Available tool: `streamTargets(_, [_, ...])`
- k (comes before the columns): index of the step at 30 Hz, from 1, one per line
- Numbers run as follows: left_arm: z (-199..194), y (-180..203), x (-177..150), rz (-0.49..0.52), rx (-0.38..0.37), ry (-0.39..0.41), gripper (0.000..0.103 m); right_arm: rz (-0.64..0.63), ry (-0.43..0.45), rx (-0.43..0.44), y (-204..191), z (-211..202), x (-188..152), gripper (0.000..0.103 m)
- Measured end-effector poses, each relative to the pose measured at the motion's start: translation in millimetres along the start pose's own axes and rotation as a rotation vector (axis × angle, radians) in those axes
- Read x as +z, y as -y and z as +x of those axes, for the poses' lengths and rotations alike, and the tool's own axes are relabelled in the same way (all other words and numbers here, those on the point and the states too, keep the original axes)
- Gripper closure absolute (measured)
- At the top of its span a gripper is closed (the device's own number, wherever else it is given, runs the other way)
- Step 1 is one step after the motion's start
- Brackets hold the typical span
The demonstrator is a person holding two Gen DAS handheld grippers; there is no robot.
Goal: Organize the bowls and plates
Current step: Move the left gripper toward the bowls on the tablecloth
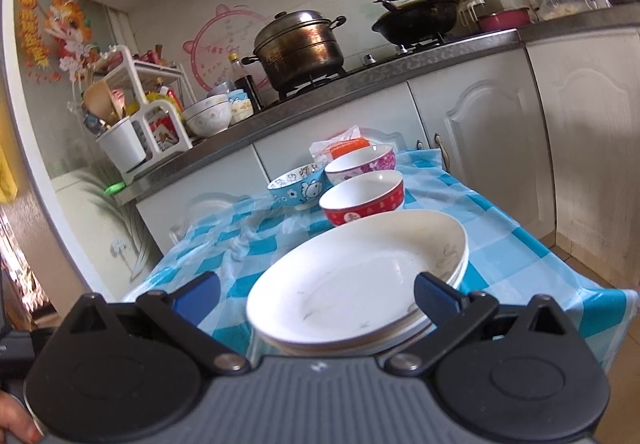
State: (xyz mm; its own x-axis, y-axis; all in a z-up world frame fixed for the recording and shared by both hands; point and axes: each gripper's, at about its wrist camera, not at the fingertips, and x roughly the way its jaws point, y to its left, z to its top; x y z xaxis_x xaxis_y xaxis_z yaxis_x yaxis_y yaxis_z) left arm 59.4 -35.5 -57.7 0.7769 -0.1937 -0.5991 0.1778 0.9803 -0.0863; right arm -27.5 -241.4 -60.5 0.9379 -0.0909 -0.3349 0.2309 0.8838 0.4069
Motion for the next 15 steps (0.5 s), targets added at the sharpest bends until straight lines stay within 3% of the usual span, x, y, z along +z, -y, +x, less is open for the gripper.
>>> streamTargets(9, [-23,-17,-1,-0.003,0.054,0.032,0.0,-0.055,-0.012,-0.005,-22,-8,-4,0.001])
streamTargets(15, [-35,-29,1,0.003,0.111,0.054,0.0,-0.056,-0.081,0.023,-34,-6,-7,0.001])
